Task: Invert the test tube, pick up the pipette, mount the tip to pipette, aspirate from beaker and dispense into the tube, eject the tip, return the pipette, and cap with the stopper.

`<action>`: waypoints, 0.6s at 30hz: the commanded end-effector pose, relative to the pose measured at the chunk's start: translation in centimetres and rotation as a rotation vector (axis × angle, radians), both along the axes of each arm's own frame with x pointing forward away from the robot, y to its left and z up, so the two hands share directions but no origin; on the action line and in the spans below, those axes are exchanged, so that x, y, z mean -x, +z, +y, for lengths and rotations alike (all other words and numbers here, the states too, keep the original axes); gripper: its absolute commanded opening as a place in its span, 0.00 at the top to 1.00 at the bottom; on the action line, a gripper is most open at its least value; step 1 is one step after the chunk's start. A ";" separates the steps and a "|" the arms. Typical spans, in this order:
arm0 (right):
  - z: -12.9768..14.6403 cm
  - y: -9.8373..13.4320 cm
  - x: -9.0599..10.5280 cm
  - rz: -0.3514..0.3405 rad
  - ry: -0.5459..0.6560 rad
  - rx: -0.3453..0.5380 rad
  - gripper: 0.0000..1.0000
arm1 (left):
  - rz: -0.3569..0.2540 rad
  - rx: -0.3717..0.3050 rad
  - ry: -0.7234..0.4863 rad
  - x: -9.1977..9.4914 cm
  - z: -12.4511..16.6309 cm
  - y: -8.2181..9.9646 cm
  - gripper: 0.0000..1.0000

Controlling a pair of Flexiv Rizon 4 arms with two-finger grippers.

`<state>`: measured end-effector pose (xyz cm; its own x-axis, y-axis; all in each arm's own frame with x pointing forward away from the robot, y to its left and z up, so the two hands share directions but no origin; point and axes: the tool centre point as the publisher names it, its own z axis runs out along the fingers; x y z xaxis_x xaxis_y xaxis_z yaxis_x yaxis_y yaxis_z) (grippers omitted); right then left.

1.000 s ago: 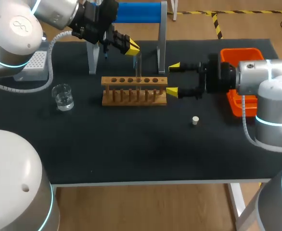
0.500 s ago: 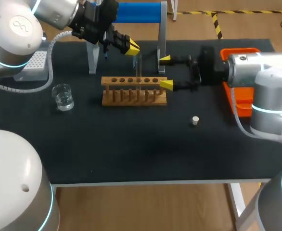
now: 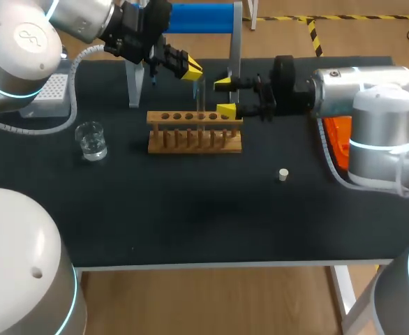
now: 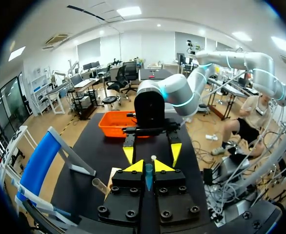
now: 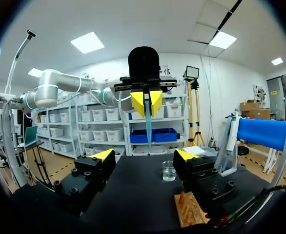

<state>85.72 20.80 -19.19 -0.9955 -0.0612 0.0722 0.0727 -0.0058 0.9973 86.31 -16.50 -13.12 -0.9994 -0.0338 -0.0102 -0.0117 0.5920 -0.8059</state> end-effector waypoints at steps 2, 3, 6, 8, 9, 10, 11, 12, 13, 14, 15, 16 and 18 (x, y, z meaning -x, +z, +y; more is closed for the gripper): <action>1.1 0.4 -0.6 0.001 0.013 0.008 0.28 | -0.001 0.000 0.000 0.0 0.0 0.0 1.00; 1.3 0.5 -0.7 -0.005 0.014 0.016 0.28 | -0.001 0.000 0.000 0.0 0.0 0.0 1.00; 1.7 0.6 -0.9 -0.015 0.011 0.021 0.32 | -0.001 0.000 0.000 0.0 0.0 0.0 1.00; 2.0 0.8 -1.1 -0.024 0.007 0.027 0.34 | -0.001 0.000 0.000 0.0 0.0 0.0 1.00; 2.1 0.8 -1.2 -0.028 0.007 0.028 0.35 | -0.001 0.000 0.000 0.0 0.0 0.0 1.00; 2.2 0.9 -1.3 -0.032 0.007 0.030 0.36 | -0.001 0.000 0.000 0.0 0.0 0.0 1.00; 2.4 1.0 -1.3 -0.035 0.009 0.031 0.36 | -0.001 0.000 0.000 0.0 0.0 0.0 1.00; 2.5 1.1 -1.4 -0.037 0.014 0.028 0.36 | -0.001 0.000 0.000 0.0 0.0 0.0 1.00; 2.6 1.2 -1.4 -0.041 0.017 0.028 0.37 | -0.001 0.000 0.000 0.0 0.0 0.0 1.00; 2.7 1.3 -1.4 -0.045 0.017 0.029 0.37 | -0.001 0.000 0.000 0.0 0.0 0.0 1.00; 2.8 1.4 -1.4 -0.048 0.025 0.024 0.37 | -0.001 0.000 0.000 0.0 0.0 0.0 1.00; 2.9 1.5 -1.4 -0.048 0.026 0.024 0.37 | -0.001 0.000 0.000 0.0 0.0 0.0 1.00; 3.0 1.6 -1.3 -0.052 0.028 0.025 0.36 | -0.001 0.000 0.000 0.0 0.0 0.0 1.00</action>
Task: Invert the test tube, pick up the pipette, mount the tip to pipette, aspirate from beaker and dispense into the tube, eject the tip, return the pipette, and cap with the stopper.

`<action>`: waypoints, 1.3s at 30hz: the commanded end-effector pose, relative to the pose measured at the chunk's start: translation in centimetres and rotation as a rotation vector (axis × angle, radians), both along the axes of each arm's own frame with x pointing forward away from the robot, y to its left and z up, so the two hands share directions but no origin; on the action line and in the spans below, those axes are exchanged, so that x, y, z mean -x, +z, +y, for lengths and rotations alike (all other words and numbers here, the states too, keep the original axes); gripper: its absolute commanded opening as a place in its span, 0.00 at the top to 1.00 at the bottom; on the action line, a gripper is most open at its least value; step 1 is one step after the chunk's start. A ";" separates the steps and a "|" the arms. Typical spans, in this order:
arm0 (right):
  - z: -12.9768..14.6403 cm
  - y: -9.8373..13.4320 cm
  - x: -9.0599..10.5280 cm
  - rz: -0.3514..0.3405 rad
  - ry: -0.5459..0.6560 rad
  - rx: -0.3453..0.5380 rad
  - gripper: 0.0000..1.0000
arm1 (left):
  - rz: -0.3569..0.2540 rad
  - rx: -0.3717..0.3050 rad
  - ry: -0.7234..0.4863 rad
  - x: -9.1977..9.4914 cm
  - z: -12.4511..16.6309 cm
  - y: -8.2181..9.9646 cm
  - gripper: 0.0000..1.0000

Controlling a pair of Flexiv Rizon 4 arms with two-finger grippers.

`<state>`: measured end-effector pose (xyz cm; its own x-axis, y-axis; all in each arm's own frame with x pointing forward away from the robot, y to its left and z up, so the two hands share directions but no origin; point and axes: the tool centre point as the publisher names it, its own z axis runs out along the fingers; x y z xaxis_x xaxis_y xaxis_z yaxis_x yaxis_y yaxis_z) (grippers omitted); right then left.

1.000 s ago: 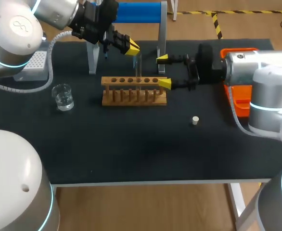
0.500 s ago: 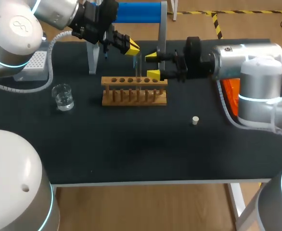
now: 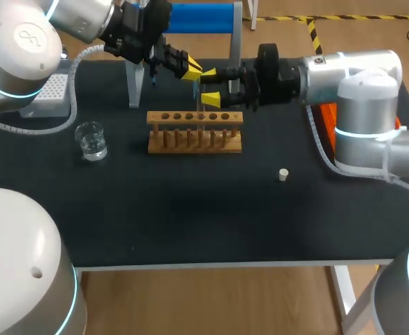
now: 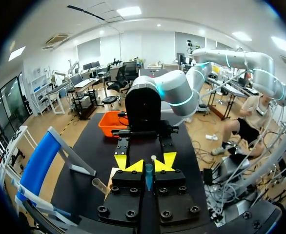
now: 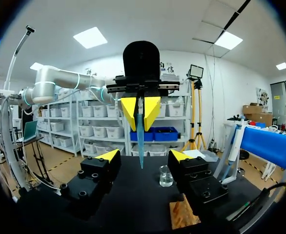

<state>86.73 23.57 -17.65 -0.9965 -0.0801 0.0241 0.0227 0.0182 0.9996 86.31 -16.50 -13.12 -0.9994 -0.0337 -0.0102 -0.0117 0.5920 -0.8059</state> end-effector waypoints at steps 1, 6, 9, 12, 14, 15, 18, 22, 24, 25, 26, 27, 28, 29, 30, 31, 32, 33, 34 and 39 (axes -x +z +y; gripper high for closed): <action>0.3 0.1 -0.3 -0.003 0.009 0.002 0.37 | -0.001 0.000 0.000 0.0 0.0 0.0 1.00; 0.6 0.3 -0.2 -0.008 0.015 0.000 0.39 | -0.001 0.000 0.000 0.0 0.0 0.0 1.00; 0.9 0.4 -0.3 -0.013 0.018 -0.001 0.42 | -0.001 0.000 0.000 0.0 0.0 0.0 1.00; 1.2 0.5 -0.5 -0.013 0.022 -0.002 0.45 | -0.001 0.000 0.000 0.0 0.0 0.0 1.00; 1.4 0.6 -0.6 -0.012 0.024 -0.003 0.48 | -0.001 0.000 0.000 0.0 0.0 0.0 1.00; 1.5 0.6 -0.6 -0.012 0.025 -0.003 0.50 | -0.001 0.000 0.000 0.0 0.0 0.0 1.00; 1.8 0.7 -0.5 -0.014 0.034 -0.004 0.51 | -0.001 0.000 0.000 0.0 0.0 0.0 1.00; 2.1 0.8 -0.4 -0.016 0.042 -0.004 0.51 | -0.001 0.000 0.000 0.0 0.0 0.0 1.00; 2.2 0.8 -0.4 -0.017 0.044 -0.004 0.52 | -0.001 0.000 0.000 0.0 0.0 0.0 1.00; 2.3 0.8 -0.4 -0.017 0.045 -0.004 0.52 | -0.001 0.000 0.000 0.0 0.0 0.0 1.00; 2.4 0.8 -0.3 -0.017 0.046 -0.004 0.52 | -0.001 0.000 0.000 0.0 0.0 0.0 1.00; 2.4 0.8 -0.3 -0.018 0.046 -0.005 0.52 | -0.001 0.000 0.000 0.0 0.0 0.0 1.00; 2.5 0.9 -0.3 -0.018 0.047 -0.005 0.52 | -0.001 0.000 0.000 0.0 0.0 0.0 1.00; 2.5 0.9 -0.3 -0.018 0.048 -0.005 0.53 | -0.001 0.000 0.000 0.0 0.0 0.0 1.00; 2.5 0.9 -0.3 -0.018 0.049 -0.006 0.53 | -0.001 0.000 0.000 0.0 0.0 0.0 1.00; 2.6 0.9 -0.3 -0.018 0.050 -0.007 0.53 | -0.001 0.000 0.000 0.0 0.0 0.0 1.00; 2.6 0.9 -0.3 -0.017 0.051 -0.008 0.53 | -0.001 0.000 0.000 0.0 0.0 0.0 1.00; 2.7 0.9 -0.3 -0.017 0.052 -0.009 0.53 | -0.001 0.000 0.000 0.0 0.0 0.0 1.00; 2.7 0.9 -0.2 -0.017 0.054 -0.009 0.54 | -0.001 0.000 0.000 0.0 0.0 0.0 1.00; 2.9 1.0 -0.1 -0.018 0.059 -0.011 0.56 | -0.001 0.000 0.000 0.0 0.0 0.0 1.00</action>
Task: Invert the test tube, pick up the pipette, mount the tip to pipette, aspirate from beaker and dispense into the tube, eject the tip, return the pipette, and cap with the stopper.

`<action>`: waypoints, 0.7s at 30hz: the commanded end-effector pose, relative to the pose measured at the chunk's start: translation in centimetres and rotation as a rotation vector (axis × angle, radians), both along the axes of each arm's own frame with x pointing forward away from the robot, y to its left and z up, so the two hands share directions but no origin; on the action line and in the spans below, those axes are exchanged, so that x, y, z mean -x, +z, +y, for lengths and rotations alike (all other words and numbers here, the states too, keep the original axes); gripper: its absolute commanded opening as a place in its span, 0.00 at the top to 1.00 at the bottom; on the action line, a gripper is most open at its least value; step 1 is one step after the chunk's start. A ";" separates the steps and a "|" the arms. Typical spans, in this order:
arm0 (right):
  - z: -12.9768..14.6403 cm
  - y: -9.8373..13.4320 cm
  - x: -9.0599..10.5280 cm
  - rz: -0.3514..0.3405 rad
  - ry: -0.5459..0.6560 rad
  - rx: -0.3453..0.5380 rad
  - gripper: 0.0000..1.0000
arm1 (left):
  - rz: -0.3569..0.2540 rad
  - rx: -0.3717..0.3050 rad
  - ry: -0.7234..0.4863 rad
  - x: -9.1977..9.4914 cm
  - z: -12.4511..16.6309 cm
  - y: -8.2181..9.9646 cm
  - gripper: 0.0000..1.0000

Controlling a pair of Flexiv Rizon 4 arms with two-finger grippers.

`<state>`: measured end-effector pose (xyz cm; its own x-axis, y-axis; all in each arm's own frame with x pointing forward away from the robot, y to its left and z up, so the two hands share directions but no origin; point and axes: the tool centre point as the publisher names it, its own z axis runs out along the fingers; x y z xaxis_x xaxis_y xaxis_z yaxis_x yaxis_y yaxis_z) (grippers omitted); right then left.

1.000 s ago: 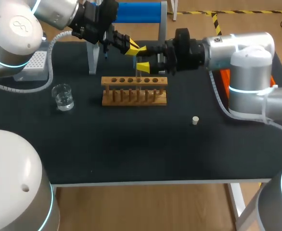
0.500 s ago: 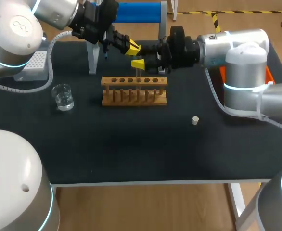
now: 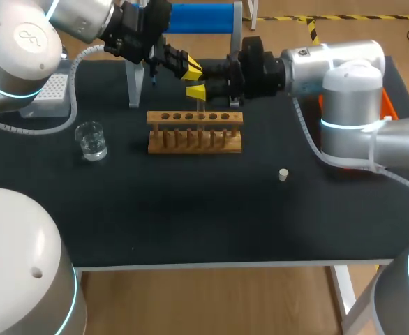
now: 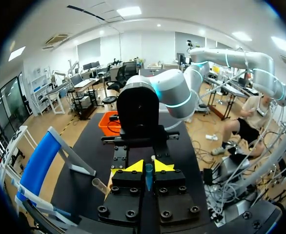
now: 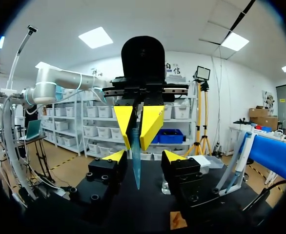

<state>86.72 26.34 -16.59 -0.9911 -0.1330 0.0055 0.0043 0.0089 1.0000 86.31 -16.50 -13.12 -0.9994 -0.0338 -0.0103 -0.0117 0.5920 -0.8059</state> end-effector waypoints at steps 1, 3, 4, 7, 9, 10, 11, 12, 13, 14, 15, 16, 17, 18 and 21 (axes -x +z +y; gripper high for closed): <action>0.1 -0.1 -0.1 -0.001 0.006 -0.001 0.57 | -0.001 0.000 0.000 0.0 0.0 0.0 1.00; 0.1 -0.1 -0.1 -0.002 0.007 -0.003 0.59 | -0.001 0.000 0.000 0.0 0.0 0.0 1.00; 0.1 -0.1 -0.1 -0.002 0.007 -0.003 0.60 | -0.001 0.000 0.000 0.0 0.0 0.0 1.00; 0.1 -0.1 0.0 -0.002 0.007 -0.006 0.75 | -0.001 0.000 0.000 0.0 0.0 0.0 1.00; 0.1 -0.1 0.0 -0.002 0.008 -0.007 1.00 | -0.001 0.000 0.000 0.0 0.0 0.0 1.00; 0.1 -0.1 0.0 -0.004 0.008 -0.009 1.00 | -0.001 0.000 0.000 0.0 0.0 0.0 1.00; 0.0 -0.1 0.1 -0.004 0.009 -0.009 1.00 | -0.001 0.000 0.000 0.0 0.0 0.0 1.00; 0.0 -0.1 0.1 -0.004 0.009 -0.010 1.00 | -0.001 0.000 0.000 0.0 0.0 0.0 1.00; 0.0 -0.1 0.1 -0.004 0.010 -0.011 1.00 | -0.001 0.000 0.000 0.0 0.0 0.0 1.00; 0.0 -0.1 0.1 -0.005 0.009 -0.012 1.00 | -0.001 0.000 0.000 0.0 0.0 0.0 1.00; 0.0 -0.1 0.1 -0.005 0.009 -0.013 1.00 | -0.001 0.000 0.000 0.0 0.0 0.0 1.00; -0.1 -0.1 0.1 -0.005 0.009 -0.014 1.00 | -0.001 0.000 0.000 0.0 0.0 0.0 1.00; -0.1 -0.1 0.1 -0.006 0.009 -0.015 1.00 | -0.001 0.000 0.000 0.0 0.0 0.0 0.75; -0.2 -0.1 0.1 -0.006 0.009 -0.015 1.00 | -0.001 0.000 0.000 0.0 0.0 0.0 0.00; -0.6 -0.1 0.2 -0.006 0.008 -0.016 1.00 | -0.001 0.000 0.000 0.0 0.0 0.0 0.00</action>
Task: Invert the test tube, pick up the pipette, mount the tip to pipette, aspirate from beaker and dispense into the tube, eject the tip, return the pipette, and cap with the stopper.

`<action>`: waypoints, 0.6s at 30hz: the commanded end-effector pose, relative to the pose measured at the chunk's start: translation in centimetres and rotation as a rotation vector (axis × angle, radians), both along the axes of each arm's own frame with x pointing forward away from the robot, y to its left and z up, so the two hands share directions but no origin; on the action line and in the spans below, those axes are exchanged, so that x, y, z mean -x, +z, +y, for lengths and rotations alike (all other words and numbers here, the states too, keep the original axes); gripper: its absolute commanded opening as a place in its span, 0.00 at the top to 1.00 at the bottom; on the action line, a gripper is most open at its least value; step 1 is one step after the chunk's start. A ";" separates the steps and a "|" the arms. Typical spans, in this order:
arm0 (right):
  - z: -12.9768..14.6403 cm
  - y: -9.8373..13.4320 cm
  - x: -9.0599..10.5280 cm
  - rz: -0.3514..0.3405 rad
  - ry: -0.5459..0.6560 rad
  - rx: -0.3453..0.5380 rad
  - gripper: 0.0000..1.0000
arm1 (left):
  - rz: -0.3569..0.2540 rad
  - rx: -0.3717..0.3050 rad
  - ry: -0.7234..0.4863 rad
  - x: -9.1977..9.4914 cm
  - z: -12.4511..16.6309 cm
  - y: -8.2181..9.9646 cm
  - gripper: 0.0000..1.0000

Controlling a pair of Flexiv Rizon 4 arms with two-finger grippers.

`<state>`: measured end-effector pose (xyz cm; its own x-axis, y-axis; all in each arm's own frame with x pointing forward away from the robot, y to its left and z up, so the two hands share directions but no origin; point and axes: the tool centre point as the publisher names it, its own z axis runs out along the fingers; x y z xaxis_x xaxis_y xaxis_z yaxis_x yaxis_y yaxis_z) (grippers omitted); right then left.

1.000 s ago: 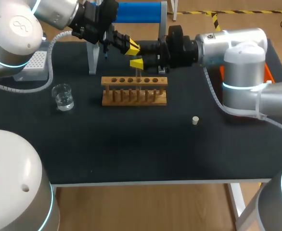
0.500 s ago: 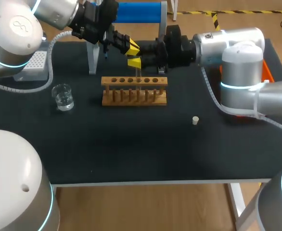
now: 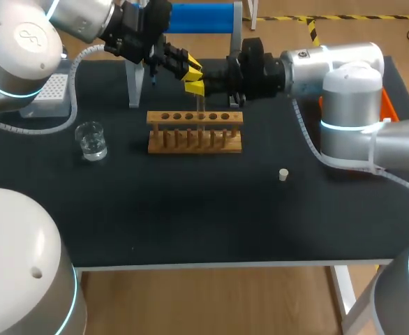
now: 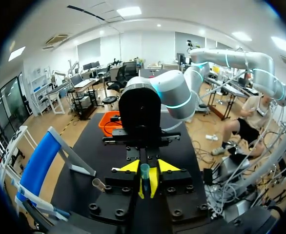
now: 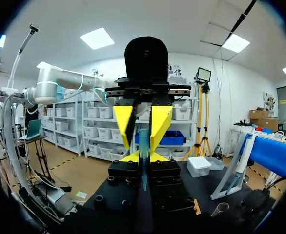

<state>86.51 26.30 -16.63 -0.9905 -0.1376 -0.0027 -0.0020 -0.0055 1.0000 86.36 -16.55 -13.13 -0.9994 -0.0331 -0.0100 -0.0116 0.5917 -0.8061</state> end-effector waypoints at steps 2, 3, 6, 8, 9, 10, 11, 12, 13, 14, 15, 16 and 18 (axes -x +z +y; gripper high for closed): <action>-1.1 -0.2 0.2 0.001 0.001 -0.002 1.00 | -0.001 0.000 0.001 0.1 0.1 0.0 0.00; -1.4 -0.3 0.3 0.001 -0.001 -0.002 1.00 | -0.001 0.000 0.001 0.1 0.1 0.0 0.00; -2.6 -0.7 0.7 0.003 -0.007 -0.001 1.00 | -0.001 0.000 0.001 0.1 0.1 0.0 0.00; -3.4 -0.9 1.0 0.006 -0.010 -0.001 1.00 | -0.001 0.000 0.001 0.1 0.1 0.0 0.00; -3.9 -1.1 1.1 0.007 -0.012 0.001 1.00 | -0.001 0.000 0.001 0.1 0.1 0.0 0.00; -4.4 -1.3 1.3 0.008 -0.013 0.003 1.00 | -0.001 0.000 0.001 0.1 0.1 0.0 0.00; -4.9 -1.4 1.5 0.009 -0.014 0.005 1.00 | -0.001 0.000 0.001 0.1 0.1 0.0 0.00; -5.4 -1.6 1.7 0.009 -0.016 0.007 1.00 | -0.001 0.000 0.001 0.1 0.1 0.0 0.00; -6.2 -1.7 2.0 0.010 -0.017 0.008 1.00 | -0.001 0.000 0.001 0.1 0.1 0.0 0.00; -6.7 -1.9 2.2 0.010 -0.017 0.009 1.00 | -0.001 0.000 0.001 0.1 0.1 0.0 0.00; -7.3 -2.0 2.5 0.008 -0.020 0.012 1.00 | -0.001 0.000 0.001 0.1 0.1 0.0 0.00; -7.9 -2.1 2.8 0.007 -0.021 0.014 1.00 | -0.001 0.000 0.001 0.1 0.1 0.0 0.00; -9.1 -2.4 3.3 0.001 -0.024 0.022 1.00 | -0.001 0.000 0.001 0.1 0.1 0.0 0.00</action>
